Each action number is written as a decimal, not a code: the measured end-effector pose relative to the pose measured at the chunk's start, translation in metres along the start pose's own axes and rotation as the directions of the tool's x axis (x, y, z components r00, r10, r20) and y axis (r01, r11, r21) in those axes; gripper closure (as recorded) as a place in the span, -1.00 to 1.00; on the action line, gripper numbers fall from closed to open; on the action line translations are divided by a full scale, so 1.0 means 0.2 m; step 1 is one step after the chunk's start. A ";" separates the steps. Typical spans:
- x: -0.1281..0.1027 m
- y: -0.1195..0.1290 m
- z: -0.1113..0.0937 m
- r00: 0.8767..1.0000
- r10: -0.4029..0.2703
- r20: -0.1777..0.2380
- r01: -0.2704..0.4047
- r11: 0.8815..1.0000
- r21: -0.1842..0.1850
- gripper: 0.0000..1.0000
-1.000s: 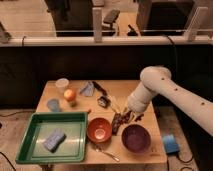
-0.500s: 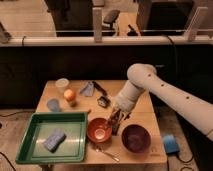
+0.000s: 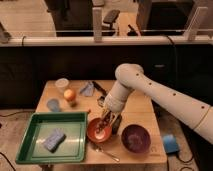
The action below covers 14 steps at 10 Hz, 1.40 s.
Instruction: Place grapes in red bowl
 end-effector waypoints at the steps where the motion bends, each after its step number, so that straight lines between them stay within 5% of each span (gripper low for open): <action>1: -0.01 -0.03 0.02 1.000 -0.015 0.006 0.015 1.000 -0.002 0.90; 6: -0.07 -0.17 0.08 0.996 -0.085 0.035 0.085 0.996 -0.005 0.90; 14: -0.05 -0.21 0.13 0.993 -0.104 0.060 0.104 0.995 -0.003 0.90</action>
